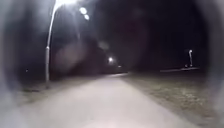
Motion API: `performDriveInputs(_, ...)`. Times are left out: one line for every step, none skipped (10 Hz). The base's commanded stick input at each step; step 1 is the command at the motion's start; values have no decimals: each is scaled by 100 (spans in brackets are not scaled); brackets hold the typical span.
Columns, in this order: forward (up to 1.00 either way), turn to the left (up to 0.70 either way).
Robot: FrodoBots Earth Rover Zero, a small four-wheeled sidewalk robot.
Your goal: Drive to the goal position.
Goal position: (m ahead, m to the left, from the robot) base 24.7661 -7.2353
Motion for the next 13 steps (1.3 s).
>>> performDriveInputs(70, 0)
performDriveInputs(70, 0)
performDriveInputs(70, 0)
performDriveInputs(70, 2)
performDriveInputs(70, 13)
performDriveInputs(70, 14)
performDriveInputs(70, 14)
performDriveInputs(70, 1)
performDriveInputs(70, 0)
performDriveInputs(70, 0)
performDriveInputs(70, 0)
performDriveInputs(70, 0)
performDriveInputs(70, 0)
